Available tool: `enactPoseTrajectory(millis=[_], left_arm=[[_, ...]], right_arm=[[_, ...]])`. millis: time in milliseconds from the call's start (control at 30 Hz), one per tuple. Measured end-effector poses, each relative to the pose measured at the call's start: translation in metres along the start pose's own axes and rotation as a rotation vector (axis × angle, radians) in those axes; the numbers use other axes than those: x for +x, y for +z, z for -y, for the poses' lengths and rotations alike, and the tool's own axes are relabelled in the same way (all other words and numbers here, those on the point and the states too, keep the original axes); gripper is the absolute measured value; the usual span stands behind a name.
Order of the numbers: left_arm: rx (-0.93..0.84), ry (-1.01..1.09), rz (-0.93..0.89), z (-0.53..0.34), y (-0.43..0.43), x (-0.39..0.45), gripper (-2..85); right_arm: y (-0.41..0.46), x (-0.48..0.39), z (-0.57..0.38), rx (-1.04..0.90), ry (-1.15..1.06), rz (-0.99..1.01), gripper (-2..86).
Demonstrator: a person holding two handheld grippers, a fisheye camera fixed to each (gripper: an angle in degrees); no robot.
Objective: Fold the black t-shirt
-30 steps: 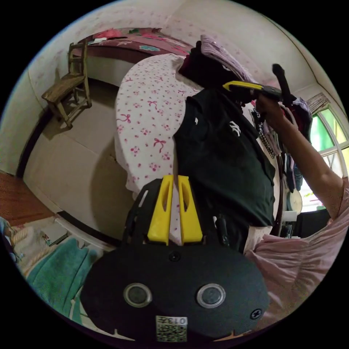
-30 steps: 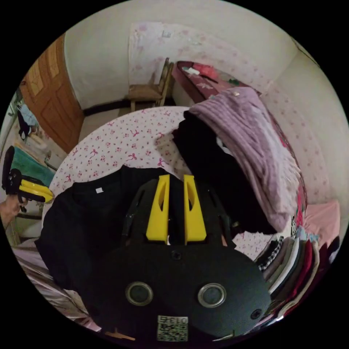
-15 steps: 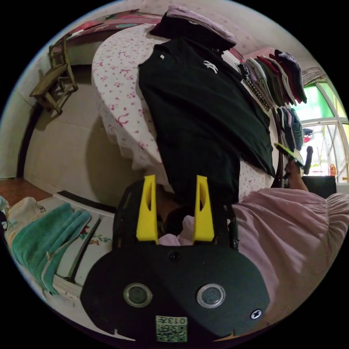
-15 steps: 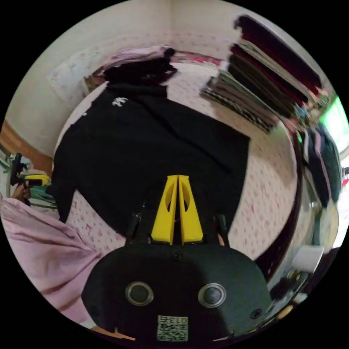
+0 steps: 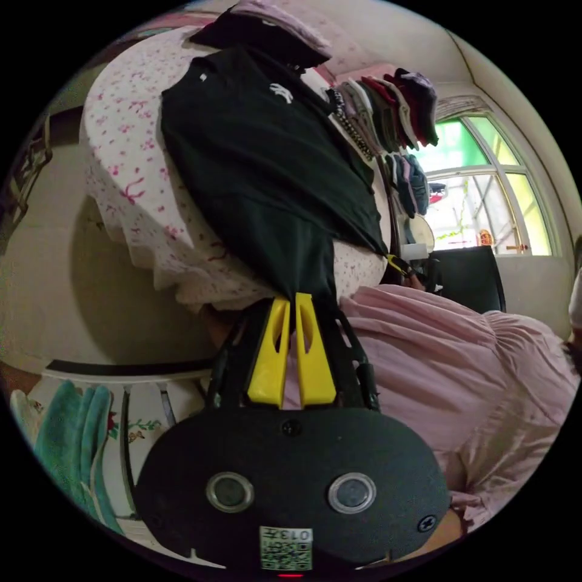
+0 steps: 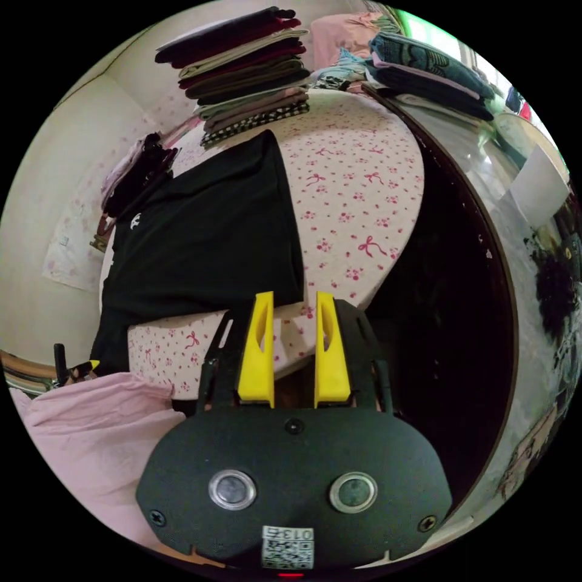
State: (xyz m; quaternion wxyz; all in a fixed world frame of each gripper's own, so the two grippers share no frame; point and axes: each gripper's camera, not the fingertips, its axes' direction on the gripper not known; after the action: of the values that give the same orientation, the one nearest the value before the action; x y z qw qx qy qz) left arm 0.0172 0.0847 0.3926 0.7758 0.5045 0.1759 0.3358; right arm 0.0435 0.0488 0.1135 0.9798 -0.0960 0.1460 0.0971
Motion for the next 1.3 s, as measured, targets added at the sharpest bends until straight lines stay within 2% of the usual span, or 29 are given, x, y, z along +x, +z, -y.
enactPoseTrajectory(millis=[133, 300, 433, 500, 633, 833, 1067, 1167, 1300], left_arm=[[0.044, 0.083, -0.031, 0.006, -0.029, 0.011, 0.5], [0.008, 0.174, 0.011, 0.022, -0.036, 0.032, 0.3], [-0.023, 0.23, 0.01, 0.023, -0.034, 0.045, 0.2], [-0.042, 0.183, -0.013, 0.024, -0.023, 0.034, 0.1], [-0.113, 0.102, -0.012, 0.029, 0.006, 0.014, 0.0], [-0.105, 0.154, -0.009, 0.03, 0.006, 0.028, 0.0], [-0.267, -0.054, 0.021, 0.033, 0.074, -0.01, 0.0], [-0.22, -0.104, 0.031, 0.029, 0.058, -0.013, 0.0], [-0.048, -0.078, 0.185, 0.077, 0.021, 0.008, 0.2]], right_arm=[[0.002, 0.033, -0.007, -0.001, -0.021, 0.035, 7.6], [-0.011, 0.064, -0.007, -0.017, -0.037, 0.034, 2.3], [-0.064, 0.09, -0.022, 0.126, -0.04, 0.067, 1.6], [-0.07, 0.101, -0.03, 0.136, -0.034, 0.082, 1.5], [-0.038, 0.118, -0.03, -0.001, -0.007, 0.07, 1.6], [-0.073, 0.104, -0.033, 0.051, -0.105, 0.035, 1.9], [-0.031, 0.101, -0.022, -0.063, -0.039, 0.009, 4.6], [-0.058, 0.088, -0.004, -0.003, -0.07, -0.156, 6.8], [-0.063, 0.046, 0.04, 0.065, -0.247, -0.211, 7.8]])
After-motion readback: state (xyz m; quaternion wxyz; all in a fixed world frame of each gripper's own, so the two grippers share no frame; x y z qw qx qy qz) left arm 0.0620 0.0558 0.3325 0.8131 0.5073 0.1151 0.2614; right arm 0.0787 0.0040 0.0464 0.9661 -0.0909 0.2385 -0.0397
